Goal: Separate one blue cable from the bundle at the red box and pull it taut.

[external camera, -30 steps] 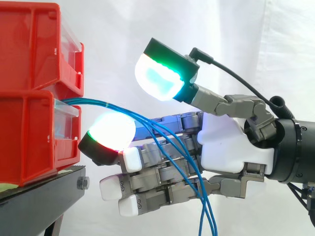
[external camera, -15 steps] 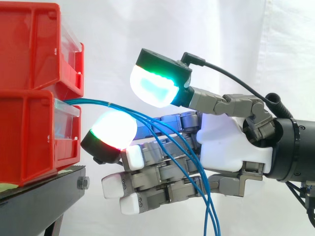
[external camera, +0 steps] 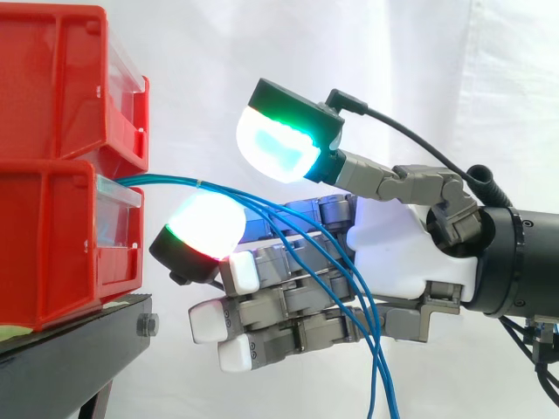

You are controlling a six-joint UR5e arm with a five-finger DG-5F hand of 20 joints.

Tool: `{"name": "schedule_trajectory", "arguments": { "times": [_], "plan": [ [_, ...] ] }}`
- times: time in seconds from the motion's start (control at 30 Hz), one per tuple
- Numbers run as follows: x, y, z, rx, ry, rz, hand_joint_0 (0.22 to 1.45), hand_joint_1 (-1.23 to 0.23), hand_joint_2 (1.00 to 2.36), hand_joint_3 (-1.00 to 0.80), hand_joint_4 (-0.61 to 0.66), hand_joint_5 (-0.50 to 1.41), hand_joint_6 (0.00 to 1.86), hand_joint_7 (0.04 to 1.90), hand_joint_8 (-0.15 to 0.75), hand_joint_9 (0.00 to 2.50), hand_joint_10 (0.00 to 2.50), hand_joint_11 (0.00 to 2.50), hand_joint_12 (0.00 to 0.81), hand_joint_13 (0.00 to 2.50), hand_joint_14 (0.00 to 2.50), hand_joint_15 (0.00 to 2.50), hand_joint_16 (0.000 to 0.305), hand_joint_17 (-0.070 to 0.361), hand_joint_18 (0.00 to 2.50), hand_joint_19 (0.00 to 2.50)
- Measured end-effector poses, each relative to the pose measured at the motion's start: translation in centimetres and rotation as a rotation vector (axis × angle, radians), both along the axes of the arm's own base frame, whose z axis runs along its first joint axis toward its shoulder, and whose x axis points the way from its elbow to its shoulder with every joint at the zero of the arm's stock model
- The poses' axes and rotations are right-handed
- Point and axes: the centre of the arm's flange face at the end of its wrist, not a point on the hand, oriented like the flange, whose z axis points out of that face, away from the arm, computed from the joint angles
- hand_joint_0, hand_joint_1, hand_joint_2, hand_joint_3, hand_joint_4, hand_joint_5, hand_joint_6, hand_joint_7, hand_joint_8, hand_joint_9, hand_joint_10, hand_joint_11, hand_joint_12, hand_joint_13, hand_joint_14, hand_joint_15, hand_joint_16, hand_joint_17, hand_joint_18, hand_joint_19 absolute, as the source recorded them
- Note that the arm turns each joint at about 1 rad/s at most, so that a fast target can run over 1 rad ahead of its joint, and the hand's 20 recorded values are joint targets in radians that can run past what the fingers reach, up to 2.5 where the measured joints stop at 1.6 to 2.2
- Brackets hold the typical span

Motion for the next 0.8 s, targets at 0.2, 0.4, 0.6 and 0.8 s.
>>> {"name": "schedule_trajectory", "arguments": {
  "times": [0.2, 0.4, 0.6, 0.8],
  "plan": [
    [0.5, -0.8, -0.1, 0.0, 0.0, 0.008, 0.61, -0.59, 1.01, -0.33, 0.22, -0.14, 0.56, 1.25, 0.326, 0.88, 0.02, 0.8, 0.382, 0.78, 0.02, 0.44, 0.043, 0.097, 0.58, 0.5],
    [0.7, -1.2, -0.1, -0.004, 0.017, 0.016, 0.63, -0.58, 1.01, -0.3, 0.22, -0.15, 0.57, 1.25, 0.323, 0.88, 0.02, 0.8, 0.378, 0.79, 0.02, 0.45, 0.043, 0.096, 0.59, 0.5],
    [0.6, -1.2, -0.2, -0.006, 0.025, 0.021, 0.63, -0.59, 1.02, -0.28, 0.21, -0.16, 0.6, 1.21, 0.325, 0.88, 0.02, 0.8, 0.377, 0.8, 0.02, 0.45, 0.043, 0.096, 0.59, 0.5],
    [0.7, -1.1, -0.1, -0.008, 0.02, 0.022, 0.64, -0.63, 1.02, -0.19, 0.21, -0.17, 0.68, 1.1, 0.326, 0.96, 0.02, 0.99, 0.381, 0.84, 0.02, 0.48, 0.043, 0.096, 0.6, 0.51]
  ]
}}
